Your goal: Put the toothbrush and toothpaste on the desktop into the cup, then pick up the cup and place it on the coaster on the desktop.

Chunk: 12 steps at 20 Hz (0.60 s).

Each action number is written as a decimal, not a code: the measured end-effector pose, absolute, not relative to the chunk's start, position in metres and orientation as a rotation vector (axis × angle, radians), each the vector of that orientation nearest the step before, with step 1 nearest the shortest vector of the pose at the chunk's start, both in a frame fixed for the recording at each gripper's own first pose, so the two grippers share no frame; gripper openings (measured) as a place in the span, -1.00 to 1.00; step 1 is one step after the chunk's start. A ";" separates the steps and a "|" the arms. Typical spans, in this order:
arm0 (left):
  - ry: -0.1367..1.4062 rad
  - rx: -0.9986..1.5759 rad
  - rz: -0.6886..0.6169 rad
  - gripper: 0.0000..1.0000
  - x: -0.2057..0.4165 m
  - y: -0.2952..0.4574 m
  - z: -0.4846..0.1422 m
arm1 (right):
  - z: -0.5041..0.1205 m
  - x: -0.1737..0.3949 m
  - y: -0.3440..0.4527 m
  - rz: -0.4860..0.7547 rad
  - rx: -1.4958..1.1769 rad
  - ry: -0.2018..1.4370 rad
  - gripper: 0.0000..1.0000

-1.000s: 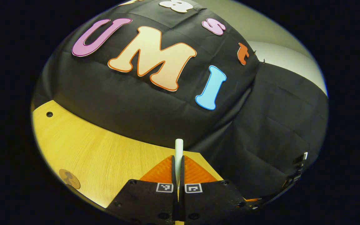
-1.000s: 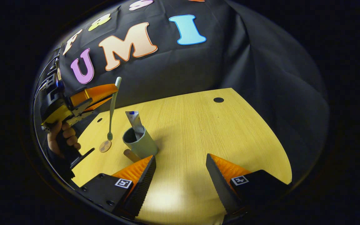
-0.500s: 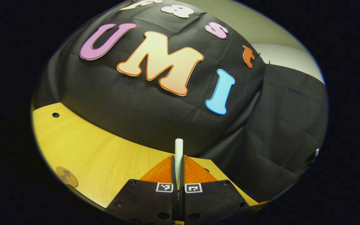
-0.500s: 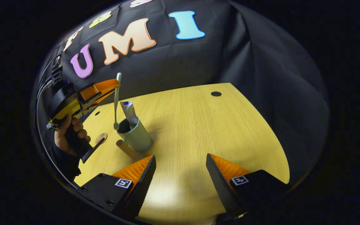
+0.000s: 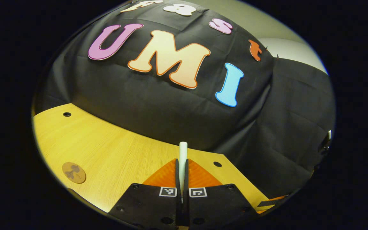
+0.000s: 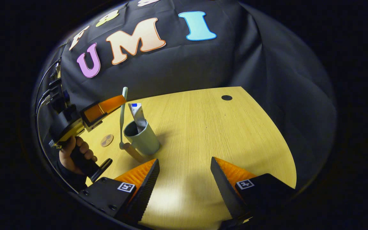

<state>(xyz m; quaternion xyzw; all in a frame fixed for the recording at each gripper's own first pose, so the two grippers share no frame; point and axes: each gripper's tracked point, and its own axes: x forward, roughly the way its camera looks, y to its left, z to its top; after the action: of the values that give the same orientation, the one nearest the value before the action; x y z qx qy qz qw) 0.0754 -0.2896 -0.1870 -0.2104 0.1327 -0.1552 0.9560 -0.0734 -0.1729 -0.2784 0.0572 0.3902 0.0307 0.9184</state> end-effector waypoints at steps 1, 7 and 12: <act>0.282 -0.430 -0.310 -1.00 0.072 -0.289 -0.190 | -0.279 -0.073 -0.171 0.069 0.118 0.804 0.97; 0.306 -0.451 -0.322 -0.99 0.056 -0.289 -0.194 | -0.277 -0.072 -0.161 0.103 0.117 0.799 0.97; 0.296 -0.503 -0.348 -0.99 0.053 -0.291 -0.183 | -0.276 -0.071 -0.160 0.115 0.114 0.793 0.90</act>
<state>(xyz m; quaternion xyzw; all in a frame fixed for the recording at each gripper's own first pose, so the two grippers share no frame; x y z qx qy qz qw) 0.0531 -0.2911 -0.1832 -0.2466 0.1454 -0.1708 0.9428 -0.0709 -0.1597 -0.2764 0.0554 0.3859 0.0558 0.9192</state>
